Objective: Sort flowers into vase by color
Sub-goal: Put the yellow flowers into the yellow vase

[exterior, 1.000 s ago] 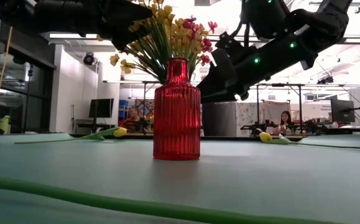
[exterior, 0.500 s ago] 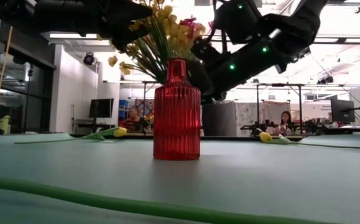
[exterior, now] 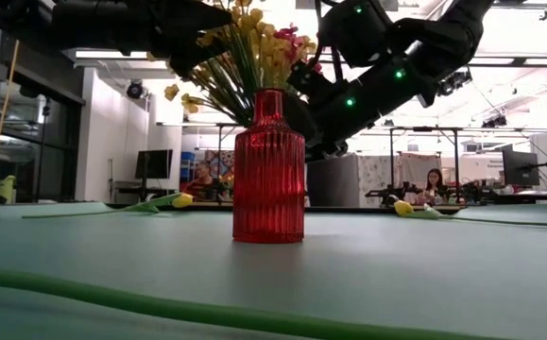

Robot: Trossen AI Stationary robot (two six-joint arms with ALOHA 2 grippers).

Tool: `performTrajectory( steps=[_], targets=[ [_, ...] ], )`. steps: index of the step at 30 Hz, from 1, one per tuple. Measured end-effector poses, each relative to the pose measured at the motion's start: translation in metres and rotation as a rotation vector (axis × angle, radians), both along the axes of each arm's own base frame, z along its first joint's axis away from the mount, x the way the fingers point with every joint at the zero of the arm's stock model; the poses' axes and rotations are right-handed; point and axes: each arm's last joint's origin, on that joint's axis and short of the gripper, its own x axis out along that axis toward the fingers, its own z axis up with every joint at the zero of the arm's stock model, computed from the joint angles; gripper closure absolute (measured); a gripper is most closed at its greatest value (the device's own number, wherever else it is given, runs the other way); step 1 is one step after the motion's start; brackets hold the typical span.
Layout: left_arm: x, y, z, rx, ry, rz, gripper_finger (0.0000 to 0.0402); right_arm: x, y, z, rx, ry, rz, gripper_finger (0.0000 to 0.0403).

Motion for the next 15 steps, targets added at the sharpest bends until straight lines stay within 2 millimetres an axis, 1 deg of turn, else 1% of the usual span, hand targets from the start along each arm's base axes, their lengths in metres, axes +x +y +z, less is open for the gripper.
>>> performTrajectory(
  steps=[1,2,9,15],
  targets=[
    [0.0,0.0,0.0,0.0,0.0,0.0,0.0151,0.0,0.0,0.0,-0.001,0.0,0.0,0.0237],
    [0.0,0.0,0.0,0.0,0.0,0.0,0.0151,0.0,0.0,0.0,-0.001,0.001,0.0,0.0244],
    [0.0,0.0,0.002,-0.001,-0.02,0.0,0.0151,-0.001,0.0,-0.001,-0.001,0.01,0.0,0.0244],
    [-0.004,0.0,0.011,-0.001,-0.038,0.0,0.0151,-0.001,0.0,-0.002,-0.002,0.017,0.0,0.0244]
  ],
)
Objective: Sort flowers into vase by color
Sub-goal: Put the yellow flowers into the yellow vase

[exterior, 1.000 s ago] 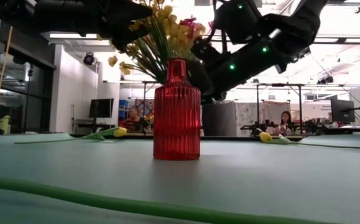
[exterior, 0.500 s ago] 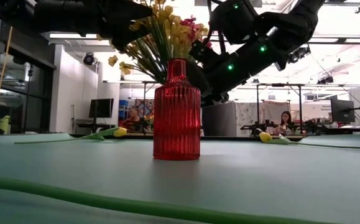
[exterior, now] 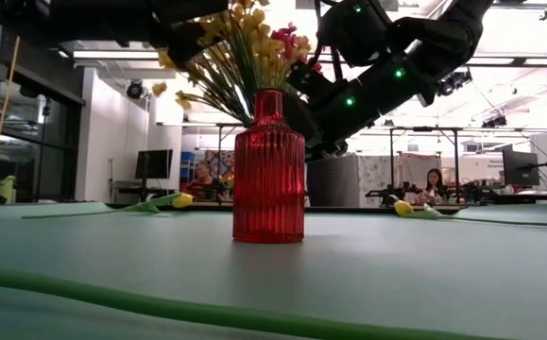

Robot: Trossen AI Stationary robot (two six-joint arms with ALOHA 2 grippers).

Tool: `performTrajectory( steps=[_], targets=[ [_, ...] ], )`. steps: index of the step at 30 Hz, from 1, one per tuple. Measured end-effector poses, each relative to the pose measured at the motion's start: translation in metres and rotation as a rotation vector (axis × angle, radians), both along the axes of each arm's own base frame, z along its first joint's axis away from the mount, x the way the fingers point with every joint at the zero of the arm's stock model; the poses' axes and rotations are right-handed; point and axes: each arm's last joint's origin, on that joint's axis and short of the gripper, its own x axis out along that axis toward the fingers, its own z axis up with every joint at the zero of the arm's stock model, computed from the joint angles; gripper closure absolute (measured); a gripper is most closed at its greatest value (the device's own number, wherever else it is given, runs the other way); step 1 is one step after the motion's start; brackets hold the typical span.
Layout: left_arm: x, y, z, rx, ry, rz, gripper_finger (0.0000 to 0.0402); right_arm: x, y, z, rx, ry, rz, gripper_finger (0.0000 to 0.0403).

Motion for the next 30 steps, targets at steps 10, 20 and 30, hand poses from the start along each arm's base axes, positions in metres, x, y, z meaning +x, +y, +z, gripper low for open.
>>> performTrajectory(
  steps=[10,20,30],
  targets=[
    [-0.03,0.001,0.015,0.019,0.068,0.024,0.0151,0.0,0.0,-0.001,-0.002,0.004,0.0,0.0244],
    [-0.025,0.0,0.015,-0.041,0.034,-0.003,0.0151,0.0,0.0,-0.001,-0.003,0.004,0.0,0.0244],
    [-0.017,0.0,0.009,-0.041,0.039,-0.004,0.0151,0.0,0.0,-0.001,-0.011,0.008,0.006,0.0244]
  ],
)
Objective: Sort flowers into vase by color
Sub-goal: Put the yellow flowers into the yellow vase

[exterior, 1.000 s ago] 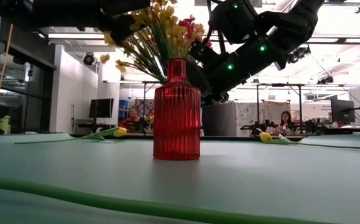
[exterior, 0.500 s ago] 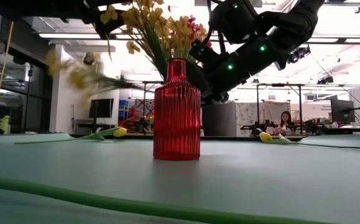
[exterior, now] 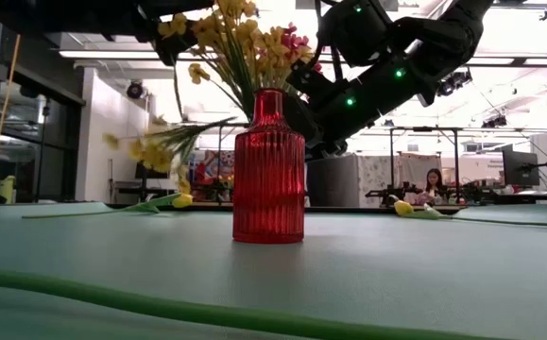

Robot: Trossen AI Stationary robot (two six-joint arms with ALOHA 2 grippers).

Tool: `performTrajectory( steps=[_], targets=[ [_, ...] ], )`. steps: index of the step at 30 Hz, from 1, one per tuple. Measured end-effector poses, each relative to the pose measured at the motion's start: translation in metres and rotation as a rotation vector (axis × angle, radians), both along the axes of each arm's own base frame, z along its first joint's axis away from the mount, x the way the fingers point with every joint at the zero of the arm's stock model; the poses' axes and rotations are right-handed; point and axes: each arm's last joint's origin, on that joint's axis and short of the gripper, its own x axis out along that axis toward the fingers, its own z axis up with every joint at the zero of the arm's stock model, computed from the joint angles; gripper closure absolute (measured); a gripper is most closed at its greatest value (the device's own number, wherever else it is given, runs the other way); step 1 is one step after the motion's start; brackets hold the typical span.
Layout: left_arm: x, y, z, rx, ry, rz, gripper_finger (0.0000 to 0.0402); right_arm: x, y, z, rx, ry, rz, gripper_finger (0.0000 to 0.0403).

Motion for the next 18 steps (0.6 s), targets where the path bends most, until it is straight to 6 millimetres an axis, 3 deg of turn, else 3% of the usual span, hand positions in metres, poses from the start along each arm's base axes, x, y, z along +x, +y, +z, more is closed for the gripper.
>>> performTrajectory(
  steps=[18],
  targets=[
    [-0.018,0.0,0.017,0.024,-0.059,0.001,0.0151,0.0,0.0,0.0,-0.003,0.003,0.011,0.0244]
  ],
)
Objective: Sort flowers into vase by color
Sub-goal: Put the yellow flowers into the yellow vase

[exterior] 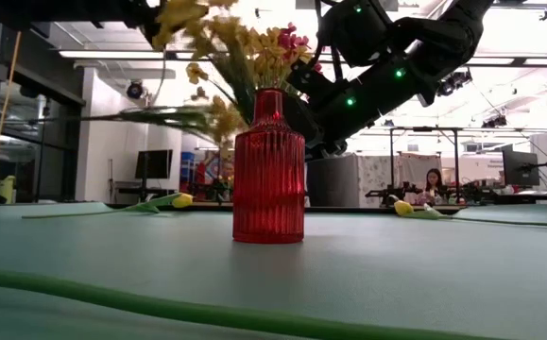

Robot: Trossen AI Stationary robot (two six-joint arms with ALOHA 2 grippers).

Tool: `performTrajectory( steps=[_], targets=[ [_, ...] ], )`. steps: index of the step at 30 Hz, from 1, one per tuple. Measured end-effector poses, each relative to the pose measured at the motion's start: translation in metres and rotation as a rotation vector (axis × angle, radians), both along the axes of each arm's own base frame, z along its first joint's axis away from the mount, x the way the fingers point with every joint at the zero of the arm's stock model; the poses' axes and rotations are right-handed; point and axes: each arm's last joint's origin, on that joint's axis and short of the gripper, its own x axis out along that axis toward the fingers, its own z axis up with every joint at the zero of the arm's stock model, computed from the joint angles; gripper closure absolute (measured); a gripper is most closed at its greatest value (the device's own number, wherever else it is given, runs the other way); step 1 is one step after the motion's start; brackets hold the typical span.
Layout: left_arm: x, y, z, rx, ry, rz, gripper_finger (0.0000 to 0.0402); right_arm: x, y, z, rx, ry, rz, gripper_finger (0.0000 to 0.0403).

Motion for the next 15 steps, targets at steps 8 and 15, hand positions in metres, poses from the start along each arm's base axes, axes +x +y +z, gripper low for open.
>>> performTrajectory(
  steps=[8,15],
  targets=[
    [-0.021,0.0,0.014,-0.001,-0.05,0.0,0.0151,0.0,0.0,0.0,0.0,0.0,0.001,0.0244],
    [-0.042,0.001,0.029,-0.002,-0.141,0.0,0.0151,0.0,0.0,0.0,0.001,0.0,0.001,0.0244]
  ],
)
